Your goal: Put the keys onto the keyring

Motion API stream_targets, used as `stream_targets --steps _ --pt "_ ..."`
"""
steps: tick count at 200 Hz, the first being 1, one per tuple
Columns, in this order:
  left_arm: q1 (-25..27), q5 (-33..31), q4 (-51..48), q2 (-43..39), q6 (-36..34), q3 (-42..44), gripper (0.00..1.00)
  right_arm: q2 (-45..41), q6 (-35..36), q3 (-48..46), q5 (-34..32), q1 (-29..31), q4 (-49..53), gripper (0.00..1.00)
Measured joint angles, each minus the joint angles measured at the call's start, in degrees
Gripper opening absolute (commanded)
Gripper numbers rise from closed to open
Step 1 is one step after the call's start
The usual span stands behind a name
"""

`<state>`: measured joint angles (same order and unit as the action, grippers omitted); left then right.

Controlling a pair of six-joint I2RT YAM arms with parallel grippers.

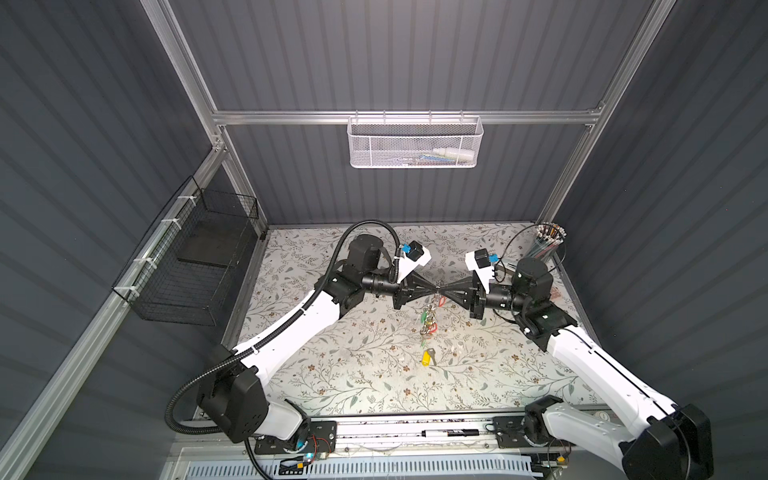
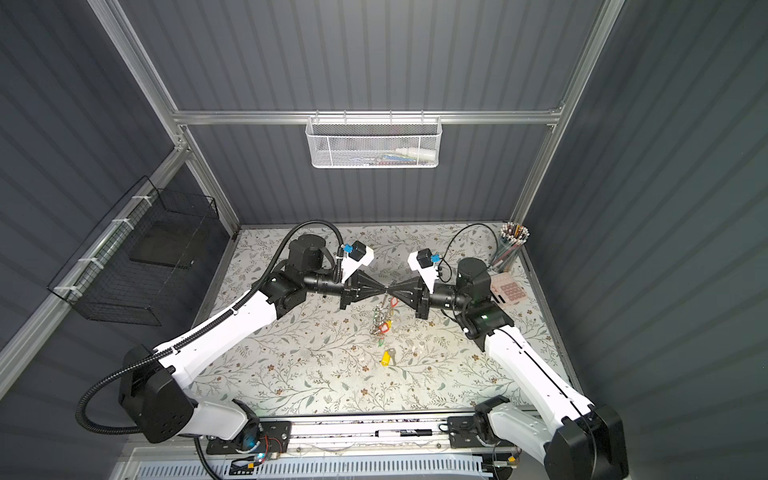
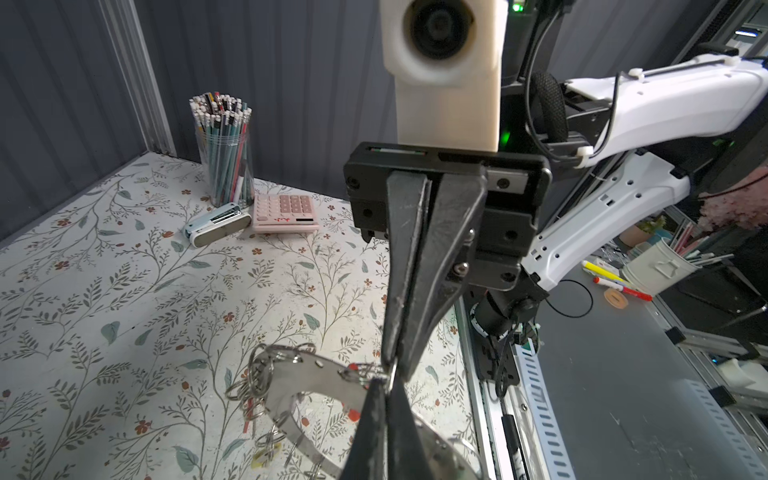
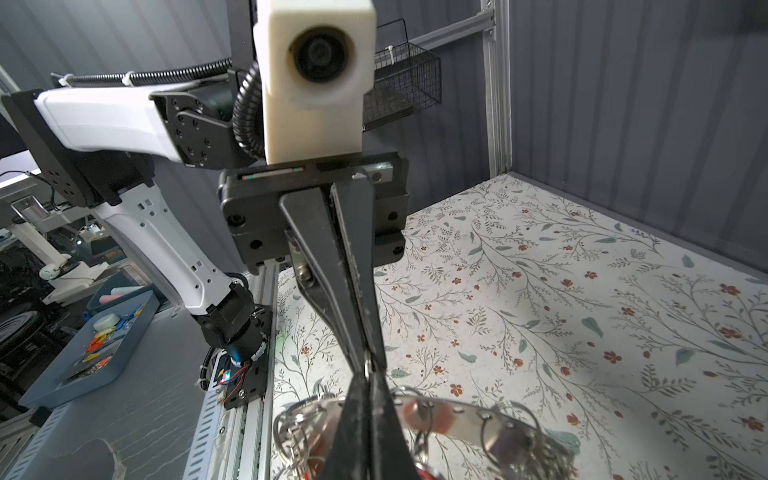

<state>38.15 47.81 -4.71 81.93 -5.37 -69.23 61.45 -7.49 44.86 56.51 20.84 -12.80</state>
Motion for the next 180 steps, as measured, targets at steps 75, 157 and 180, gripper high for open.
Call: stream_targets --steps 75,157,180 --pt "0.3 -6.3 15.3 -3.7 10.1 10.8 0.00 -3.2 -4.7 0.0 -3.0 -0.2 -3.7 0.41" --pt "2.4 -10.3 40.8 -7.5 23.9 22.2 0.00 -7.5 -11.6 -1.9 -5.5 -0.8 -7.6 0.49" --pt "3.9 -12.0 49.3 -7.0 27.8 24.9 0.00 -6.6 -13.2 -2.2 -5.1 -0.8 -8.7 0.47"
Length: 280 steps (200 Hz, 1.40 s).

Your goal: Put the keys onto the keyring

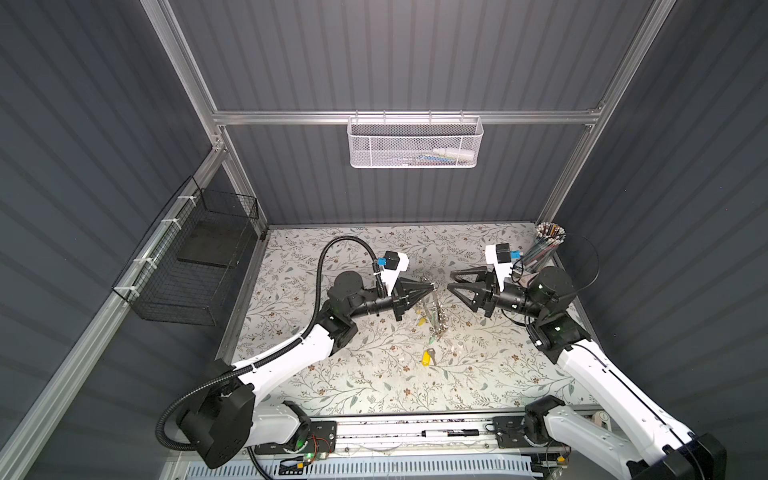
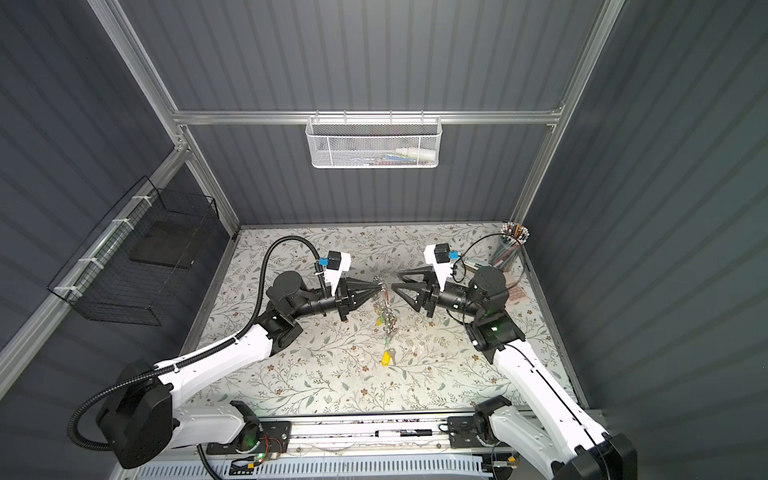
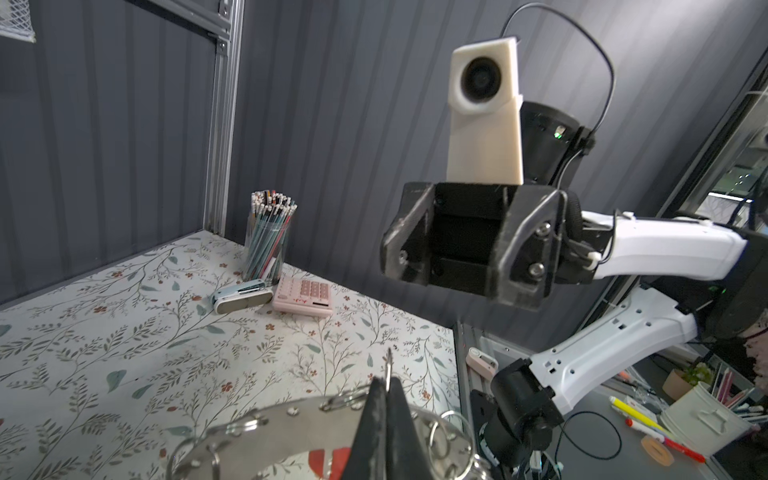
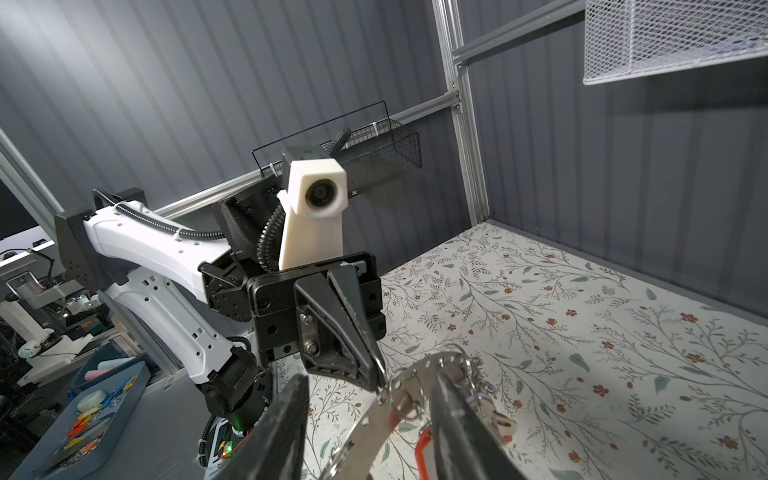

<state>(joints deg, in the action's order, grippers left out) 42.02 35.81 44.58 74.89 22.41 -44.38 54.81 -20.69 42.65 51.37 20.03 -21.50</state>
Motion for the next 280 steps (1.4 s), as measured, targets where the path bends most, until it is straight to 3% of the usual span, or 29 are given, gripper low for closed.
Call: stream_targets --steps 63,117,173,280 --pt "2.5 -5.6 22.1 5.5 9.1 4.2 0.00 2.1 -3.7 -0.2 2.4 0.0 -4.1 0.42" --pt "2.7 -8.1 31.3 8.0 12.8 5.1 0.00 4.2 -7.2 -0.5 4.9 0.0 -8.9 0.40" --pt "3.0 -8.4 36.7 10.9 15.0 5.1 0.00 6.3 -9.3 -0.6 5.9 0.0 -11.8 0.38" --pt "3.1 -8.2 38.0 11.8 15.8 5.1 0.00 8.2 -10.2 -0.5 6.0 0.0 -12.8 0.34"
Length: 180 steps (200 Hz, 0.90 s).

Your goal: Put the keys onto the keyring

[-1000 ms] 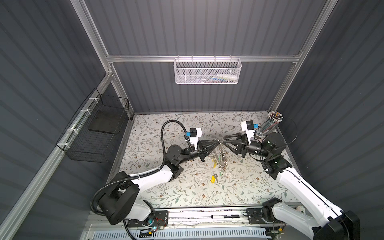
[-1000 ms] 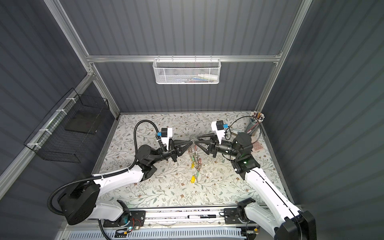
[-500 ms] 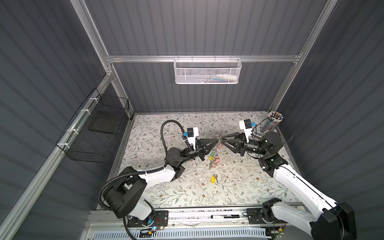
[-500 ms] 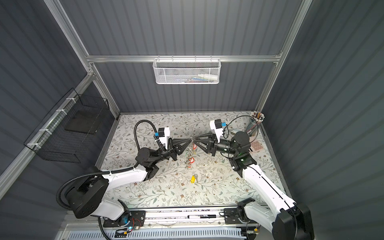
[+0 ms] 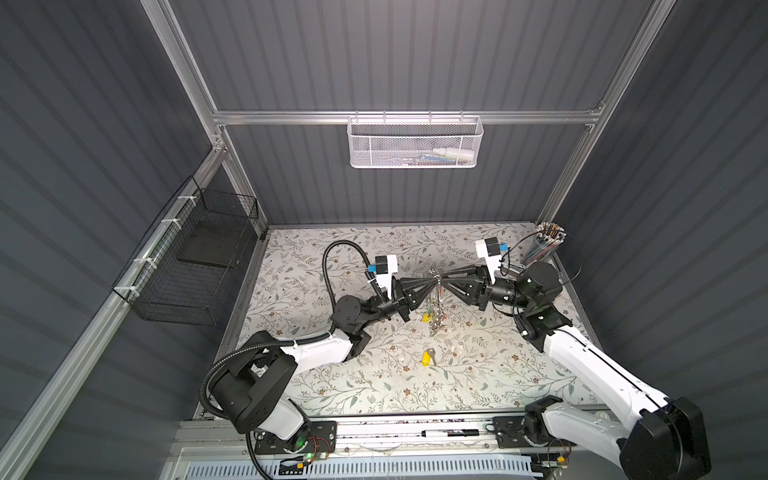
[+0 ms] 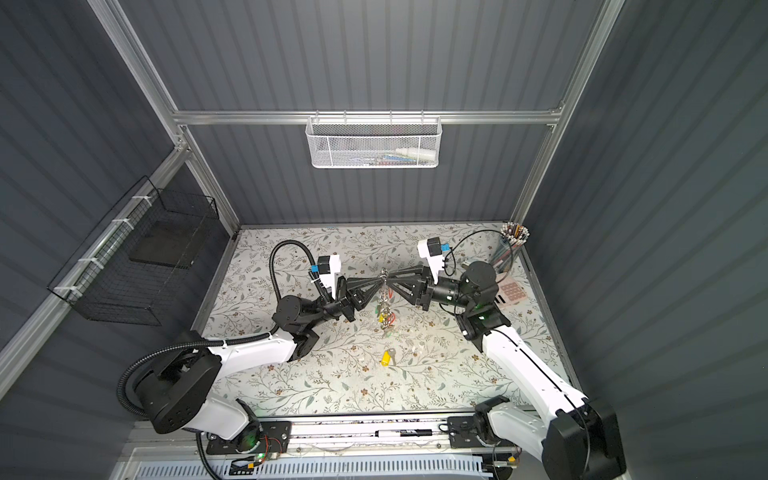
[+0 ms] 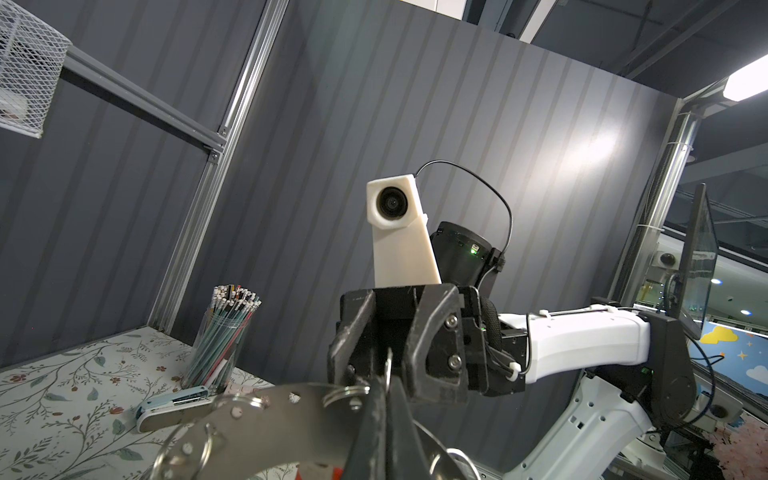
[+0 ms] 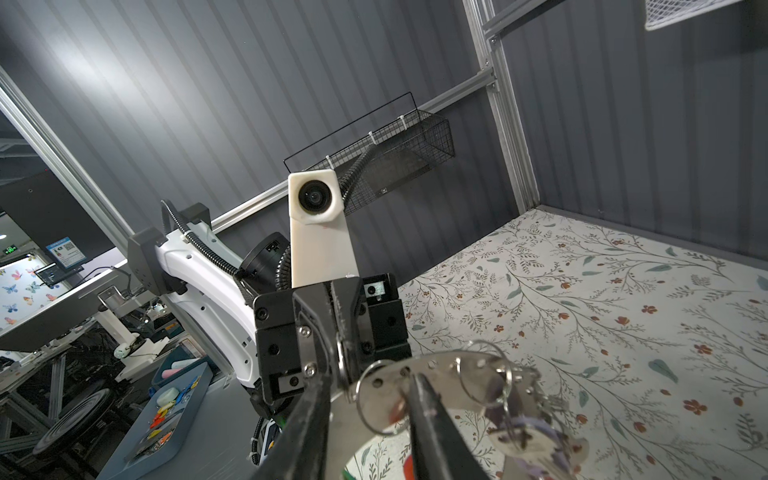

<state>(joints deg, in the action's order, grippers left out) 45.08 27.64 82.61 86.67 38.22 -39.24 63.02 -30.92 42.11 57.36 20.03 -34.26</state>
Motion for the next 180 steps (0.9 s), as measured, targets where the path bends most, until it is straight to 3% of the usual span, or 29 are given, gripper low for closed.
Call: stream_targets --steps 96,180 --pt "0.0 0.4 0.0 0.0 0.0 0.0 0.00 0.5 -0.2 0.1 0.1 0.0 -0.2 0.33" --pt "0.4 0.4 -0.2 0.4 0.0 0.0 0.00 0.5 -2.6 0.1 0.5 -0.9 -3.7 0.37"
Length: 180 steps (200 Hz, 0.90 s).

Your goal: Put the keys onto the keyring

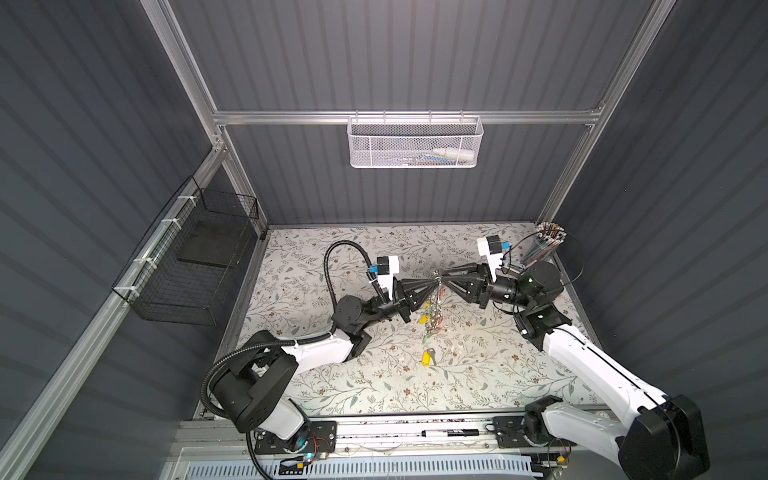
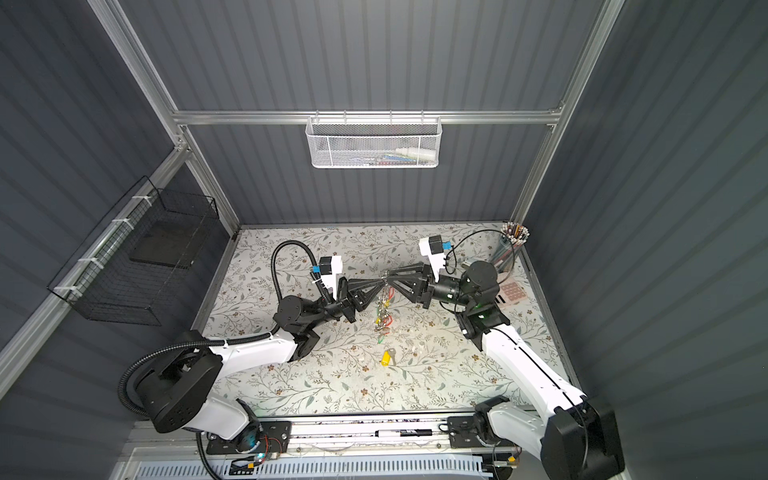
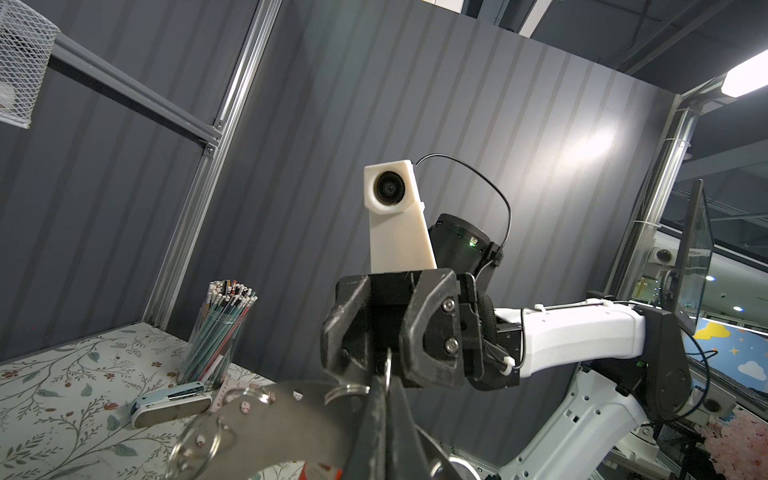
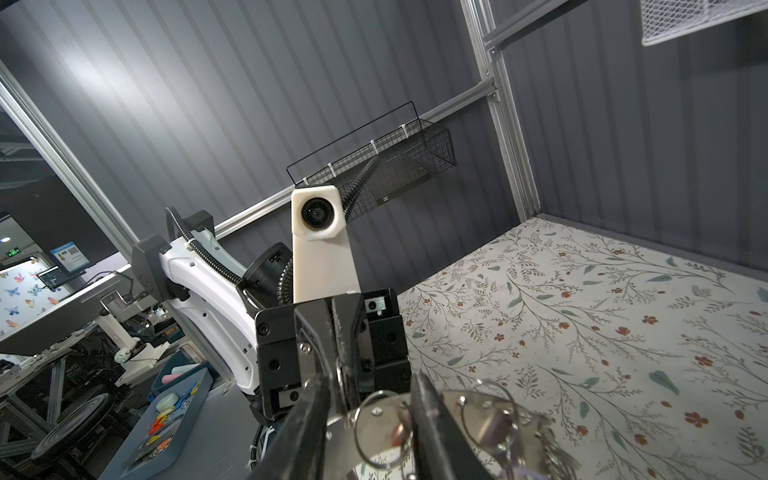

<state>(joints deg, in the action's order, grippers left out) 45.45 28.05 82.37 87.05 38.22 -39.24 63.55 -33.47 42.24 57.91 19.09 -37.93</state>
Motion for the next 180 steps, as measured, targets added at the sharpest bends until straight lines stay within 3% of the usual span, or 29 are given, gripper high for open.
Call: stream_targets --steps 70,180 --pt "0.0 0.0 0.0 0.8 0.0 0.0 0.00 0.0 -2.8 0.0 0.9 -1.2 -3.7 0.37" --pt "0.0 -0.3 0.0 1.6 0.2 0.0 0.00 2.5 0.5 0.0 1.0 0.7 0.3 0.27"
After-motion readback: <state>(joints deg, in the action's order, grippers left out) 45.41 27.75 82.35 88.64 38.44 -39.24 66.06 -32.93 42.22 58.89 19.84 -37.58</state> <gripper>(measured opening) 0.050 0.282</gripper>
